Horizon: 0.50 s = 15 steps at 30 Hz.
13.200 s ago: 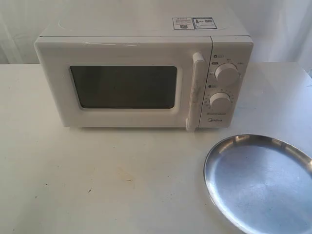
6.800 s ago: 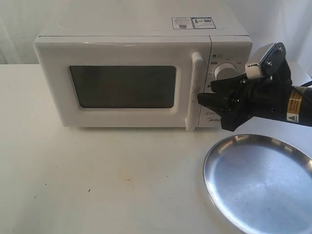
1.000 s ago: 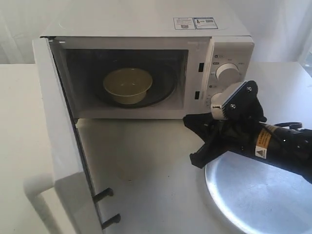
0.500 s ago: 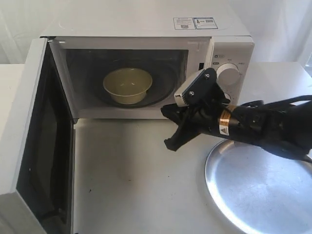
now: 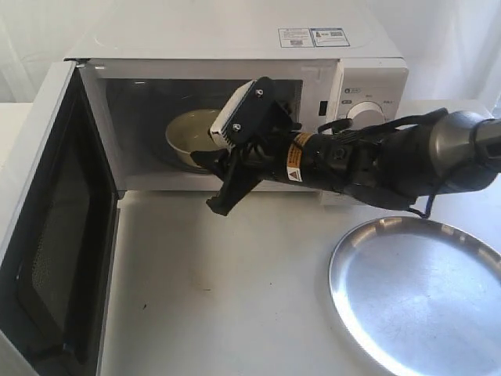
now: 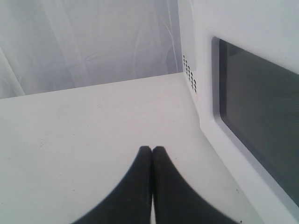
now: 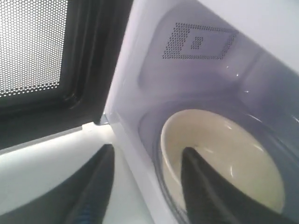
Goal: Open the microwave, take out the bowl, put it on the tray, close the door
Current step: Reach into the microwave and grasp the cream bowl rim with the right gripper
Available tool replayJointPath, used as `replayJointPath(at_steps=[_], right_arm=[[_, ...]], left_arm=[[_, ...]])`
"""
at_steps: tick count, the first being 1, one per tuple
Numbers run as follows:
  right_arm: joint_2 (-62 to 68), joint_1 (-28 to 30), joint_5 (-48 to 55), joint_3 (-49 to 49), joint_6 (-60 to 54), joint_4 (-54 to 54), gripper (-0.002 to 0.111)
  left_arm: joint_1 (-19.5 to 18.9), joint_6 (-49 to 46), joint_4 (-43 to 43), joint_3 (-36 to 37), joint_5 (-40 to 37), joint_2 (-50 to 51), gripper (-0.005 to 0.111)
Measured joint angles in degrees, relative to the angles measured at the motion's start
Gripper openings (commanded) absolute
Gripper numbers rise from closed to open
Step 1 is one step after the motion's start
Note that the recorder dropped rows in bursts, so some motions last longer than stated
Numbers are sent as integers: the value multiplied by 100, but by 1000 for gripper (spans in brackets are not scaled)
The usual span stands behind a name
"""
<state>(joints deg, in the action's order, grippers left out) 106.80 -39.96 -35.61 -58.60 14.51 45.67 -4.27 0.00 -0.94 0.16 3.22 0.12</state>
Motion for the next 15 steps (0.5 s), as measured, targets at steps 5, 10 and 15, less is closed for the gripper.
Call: replayJointPath(at_steps=[5,10,15], right_arm=[[392,0,686,-679,-318,92,58],[855,-3,1150,-1278,-168,395,54],[1210,-144,1196,-1726,603,1555,54]], left_arm=[[0,0,0,0,0,0,0],[0,0,0,0,0,0,0],[0,0,0,0,0,0,0]])
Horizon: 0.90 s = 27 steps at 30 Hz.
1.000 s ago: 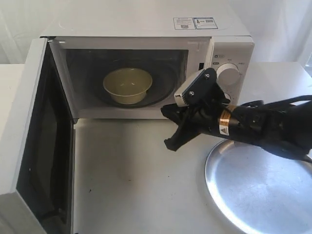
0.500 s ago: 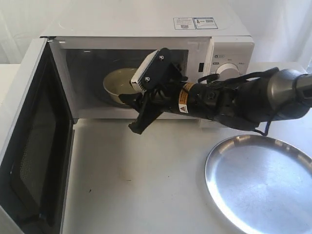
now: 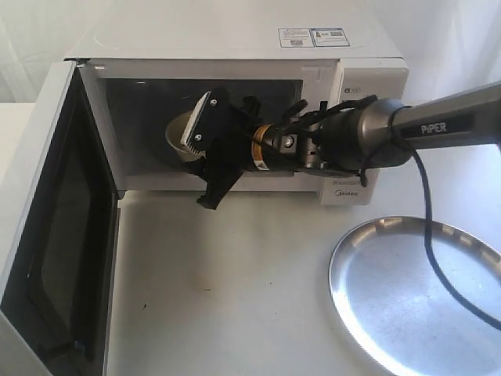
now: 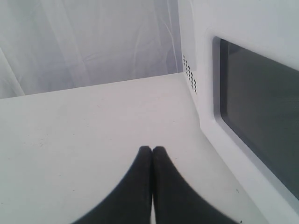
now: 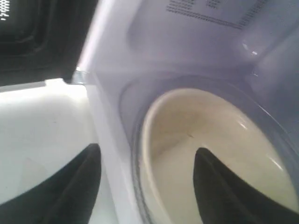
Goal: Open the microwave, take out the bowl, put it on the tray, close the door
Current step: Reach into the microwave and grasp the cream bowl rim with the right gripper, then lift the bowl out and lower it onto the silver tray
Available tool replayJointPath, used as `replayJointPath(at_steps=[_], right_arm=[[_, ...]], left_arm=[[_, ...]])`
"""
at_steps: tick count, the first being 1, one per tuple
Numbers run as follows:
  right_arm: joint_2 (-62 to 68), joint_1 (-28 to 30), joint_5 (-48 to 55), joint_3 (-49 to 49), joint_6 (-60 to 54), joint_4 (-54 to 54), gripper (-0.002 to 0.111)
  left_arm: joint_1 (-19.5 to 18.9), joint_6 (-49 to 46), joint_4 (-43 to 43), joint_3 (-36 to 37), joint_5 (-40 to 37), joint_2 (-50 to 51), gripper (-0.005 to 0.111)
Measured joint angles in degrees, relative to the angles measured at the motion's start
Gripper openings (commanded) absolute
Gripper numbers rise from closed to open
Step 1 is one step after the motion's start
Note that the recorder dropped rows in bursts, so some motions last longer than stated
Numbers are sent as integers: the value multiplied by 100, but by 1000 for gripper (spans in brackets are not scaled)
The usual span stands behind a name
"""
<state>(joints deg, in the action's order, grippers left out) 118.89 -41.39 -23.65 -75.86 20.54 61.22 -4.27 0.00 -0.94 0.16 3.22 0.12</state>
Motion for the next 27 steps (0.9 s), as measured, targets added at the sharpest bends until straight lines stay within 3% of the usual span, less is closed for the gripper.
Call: replayJointPath(at_steps=[3,5,9,18,27], right_arm=[[315,-52,323,-446,205,239,54],[529,-52,499,-694,261,253,46],[685,-52,645,-850,282,253,-1],[403,-155,653,-601,999,253,0],[-3276,-715,1045,2629,2978,253,0]], left_arm=[[0,0,0,0,0,0,0],[0,0,0,0,0,0,0],[0,0,0,0,0,0,0],[0,0,0,0,0,0,0],[0,0,0,0,0,0,0]])
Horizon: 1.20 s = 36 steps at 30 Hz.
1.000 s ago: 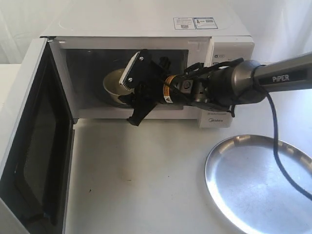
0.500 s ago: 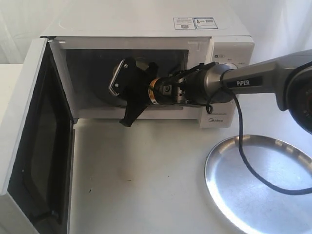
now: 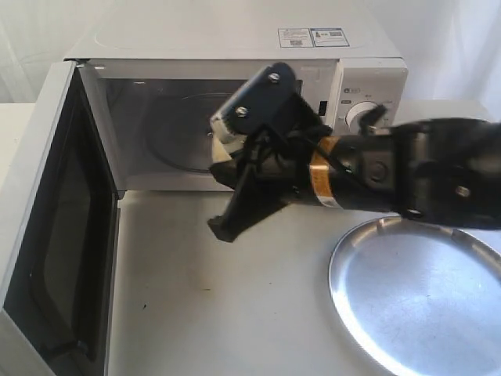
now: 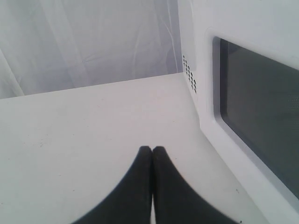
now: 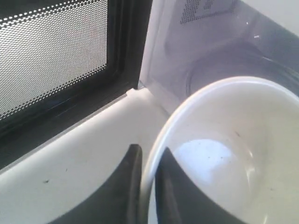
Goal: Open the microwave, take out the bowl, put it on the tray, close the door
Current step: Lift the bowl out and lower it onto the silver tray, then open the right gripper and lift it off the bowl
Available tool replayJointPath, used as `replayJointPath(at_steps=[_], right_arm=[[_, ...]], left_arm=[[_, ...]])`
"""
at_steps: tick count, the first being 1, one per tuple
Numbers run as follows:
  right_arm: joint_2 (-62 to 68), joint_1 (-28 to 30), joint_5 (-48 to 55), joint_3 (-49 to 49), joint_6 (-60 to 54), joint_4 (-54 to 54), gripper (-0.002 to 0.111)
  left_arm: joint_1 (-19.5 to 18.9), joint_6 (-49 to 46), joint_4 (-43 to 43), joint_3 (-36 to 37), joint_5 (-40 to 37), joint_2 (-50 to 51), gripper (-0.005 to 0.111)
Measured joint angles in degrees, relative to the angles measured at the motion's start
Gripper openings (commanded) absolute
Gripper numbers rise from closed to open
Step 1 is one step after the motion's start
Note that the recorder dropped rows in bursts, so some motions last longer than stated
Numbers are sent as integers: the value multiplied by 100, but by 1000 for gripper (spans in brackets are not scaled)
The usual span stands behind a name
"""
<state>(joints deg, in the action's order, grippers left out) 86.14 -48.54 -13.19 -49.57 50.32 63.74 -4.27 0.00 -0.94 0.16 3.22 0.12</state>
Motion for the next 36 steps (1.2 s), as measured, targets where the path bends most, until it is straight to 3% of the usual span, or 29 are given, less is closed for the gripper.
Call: replayJointPath(at_steps=[4,11,16,24,33,36], right_arm=[[-1662,0,1144,1657,364,-236,0],[-2014,0,3257,2808,852,-851,0],[-1596,0,3550,2880,1191,-404,0],[-810,0,3439,2880,3044,1601,0],[-627,0,3424,2880,3368,1858,1],[-626,0,3424,2880,3487,1868,13]], left_arm=[[0,0,0,0,0,0,0],[0,0,0,0,0,0,0],[0,0,0,0,0,0,0],[0,0,0,0,0,0,0],[0,0,0,0,0,0,0],[0,0,0,0,0,0,0]])
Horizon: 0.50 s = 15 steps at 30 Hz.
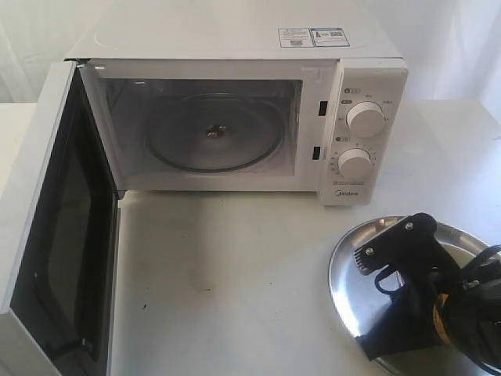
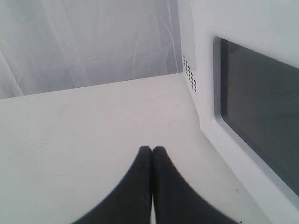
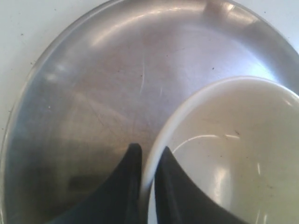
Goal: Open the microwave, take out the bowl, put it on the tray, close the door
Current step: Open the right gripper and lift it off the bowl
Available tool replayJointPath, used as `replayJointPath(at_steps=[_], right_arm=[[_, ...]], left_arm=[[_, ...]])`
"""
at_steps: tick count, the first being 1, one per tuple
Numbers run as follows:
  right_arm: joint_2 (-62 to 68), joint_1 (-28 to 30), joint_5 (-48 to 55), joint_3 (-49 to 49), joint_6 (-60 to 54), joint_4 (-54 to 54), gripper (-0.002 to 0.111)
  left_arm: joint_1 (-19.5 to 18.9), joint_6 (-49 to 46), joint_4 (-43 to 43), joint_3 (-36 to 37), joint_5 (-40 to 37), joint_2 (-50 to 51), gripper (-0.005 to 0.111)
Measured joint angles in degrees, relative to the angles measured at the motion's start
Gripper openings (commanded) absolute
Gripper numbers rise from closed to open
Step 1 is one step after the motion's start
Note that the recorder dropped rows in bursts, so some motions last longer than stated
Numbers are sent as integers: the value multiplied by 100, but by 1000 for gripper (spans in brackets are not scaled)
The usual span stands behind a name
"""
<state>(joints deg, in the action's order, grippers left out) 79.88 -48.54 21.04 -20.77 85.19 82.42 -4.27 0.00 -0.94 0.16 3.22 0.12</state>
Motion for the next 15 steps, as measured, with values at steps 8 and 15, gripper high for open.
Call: replayJointPath(at_steps=[8,15], right_arm=[[0,0,95,0,221,63,50],[-434,-40,95,0,771,205,47]], left_arm=[[0,0,0,0,0,0,0],[0,0,0,0,0,0,0]])
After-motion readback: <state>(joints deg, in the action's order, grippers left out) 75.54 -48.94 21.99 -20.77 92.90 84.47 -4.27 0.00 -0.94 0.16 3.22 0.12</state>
